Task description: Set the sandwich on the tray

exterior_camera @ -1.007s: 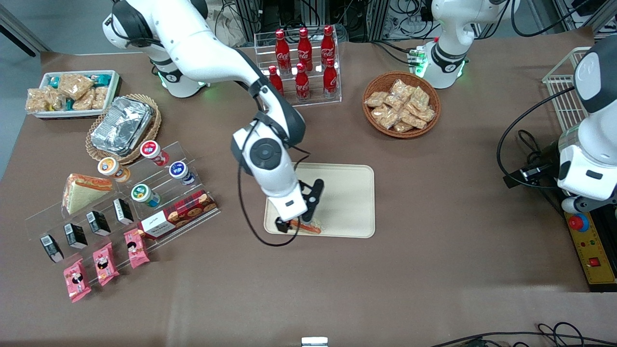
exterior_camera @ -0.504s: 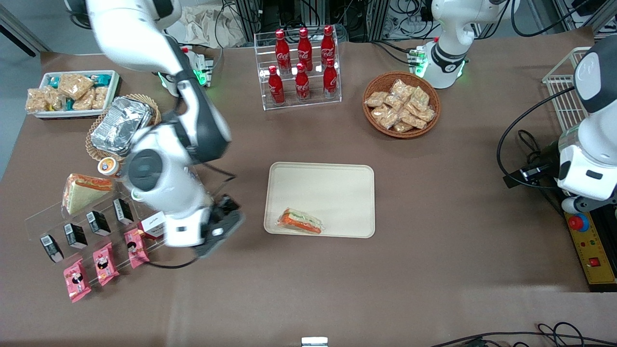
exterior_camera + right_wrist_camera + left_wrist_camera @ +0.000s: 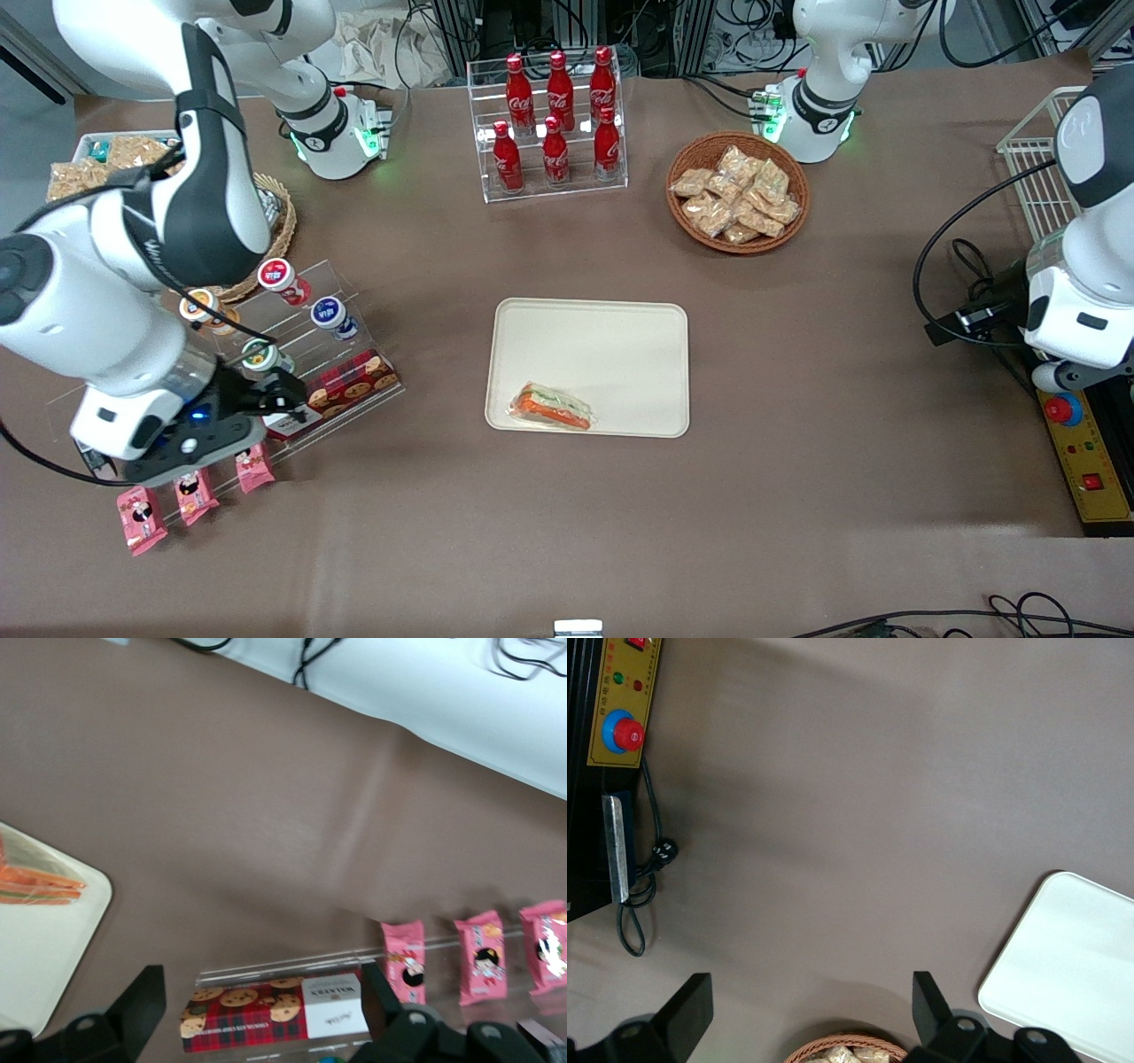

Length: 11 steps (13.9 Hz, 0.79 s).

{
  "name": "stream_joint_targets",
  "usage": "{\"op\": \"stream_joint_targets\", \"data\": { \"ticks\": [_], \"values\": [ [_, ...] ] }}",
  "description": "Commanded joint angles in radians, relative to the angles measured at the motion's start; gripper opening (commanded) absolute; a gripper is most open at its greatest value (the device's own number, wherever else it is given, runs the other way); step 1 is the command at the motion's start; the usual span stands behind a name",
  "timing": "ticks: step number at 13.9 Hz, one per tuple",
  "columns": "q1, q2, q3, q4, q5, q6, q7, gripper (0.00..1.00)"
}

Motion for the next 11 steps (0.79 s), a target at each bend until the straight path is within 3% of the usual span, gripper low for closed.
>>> {"op": "stream_joint_targets", "data": {
  "ticks": [1,3,7,11],
  "values": [
    [-0.037,-0.045,-0.040,-0.012,0.051,-0.083,0.017,0.98],
    [-0.094,-0.059,-0.043,-0.009,0.076,-0.143,0.028,0.98],
    [-0.179,-0.105,-0.045,-0.009,0.066,-0.251,0.153,0.98],
    [-0.237,-0.150,-0.049,-0.003,0.042,-0.340,0.156,0.98]
  ]
}}
